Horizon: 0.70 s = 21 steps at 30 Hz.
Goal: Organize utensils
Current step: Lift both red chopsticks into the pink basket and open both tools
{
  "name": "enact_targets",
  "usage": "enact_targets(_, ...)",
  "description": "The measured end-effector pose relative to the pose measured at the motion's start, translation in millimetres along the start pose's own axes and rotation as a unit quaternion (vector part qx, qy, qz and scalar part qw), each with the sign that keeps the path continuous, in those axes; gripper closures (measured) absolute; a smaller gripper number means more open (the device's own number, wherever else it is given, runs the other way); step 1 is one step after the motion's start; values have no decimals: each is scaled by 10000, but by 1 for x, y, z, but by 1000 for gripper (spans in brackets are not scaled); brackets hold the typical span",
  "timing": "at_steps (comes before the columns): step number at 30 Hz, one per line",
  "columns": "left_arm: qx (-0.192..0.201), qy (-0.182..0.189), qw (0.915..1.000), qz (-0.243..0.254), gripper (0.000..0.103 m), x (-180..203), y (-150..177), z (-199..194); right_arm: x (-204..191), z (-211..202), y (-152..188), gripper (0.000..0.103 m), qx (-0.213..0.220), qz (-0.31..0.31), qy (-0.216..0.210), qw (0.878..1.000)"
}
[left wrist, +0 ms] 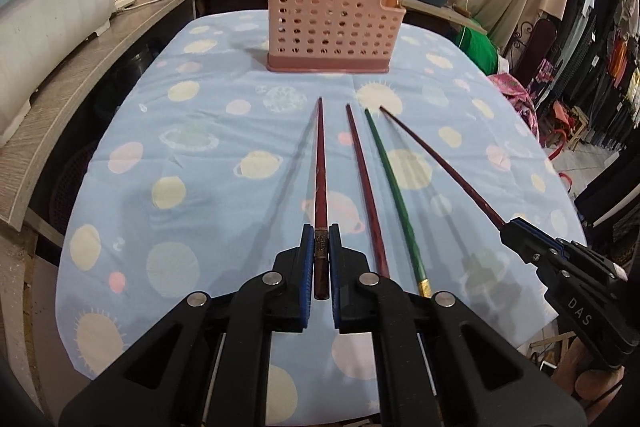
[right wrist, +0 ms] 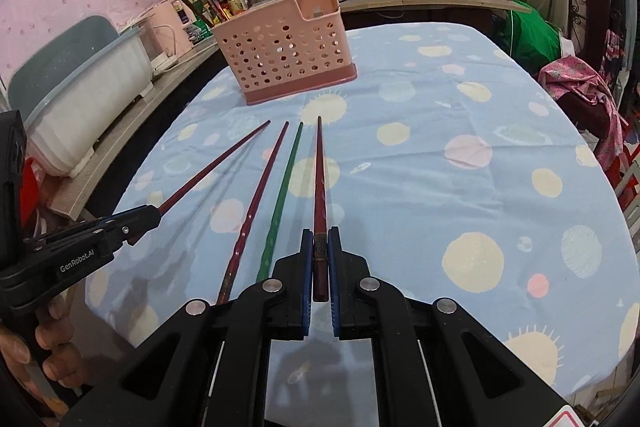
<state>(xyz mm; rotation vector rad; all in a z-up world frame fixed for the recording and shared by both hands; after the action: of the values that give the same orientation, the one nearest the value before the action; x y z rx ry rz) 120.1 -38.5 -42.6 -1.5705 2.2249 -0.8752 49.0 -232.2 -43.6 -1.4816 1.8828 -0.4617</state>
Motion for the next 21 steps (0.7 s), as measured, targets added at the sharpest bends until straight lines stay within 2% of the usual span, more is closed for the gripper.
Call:
enact_targets(9, 369, -39, 9992, -120, 96, -10, -50, -34, -1, -24, -61, 96, 490, 66, -72, 9988)
enact_targets(21, 877, -136, 9959, -155, 96, -22, -140, -54, 6, -33, -158, 96, 1139, 241, -144, 9931)
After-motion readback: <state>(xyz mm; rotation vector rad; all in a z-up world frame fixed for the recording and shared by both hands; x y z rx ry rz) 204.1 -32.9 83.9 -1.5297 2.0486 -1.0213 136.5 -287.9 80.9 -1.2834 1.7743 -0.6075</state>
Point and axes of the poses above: each gripper's, at about its wrist camera, not at the fingertips, and z roughly the way its jaws point, x to its right, y to its underside, the point moved 9 cm from there along z, roughly the way its jaws point, and after that the axes turned 3 degrees about z, right-handed, at the moved point
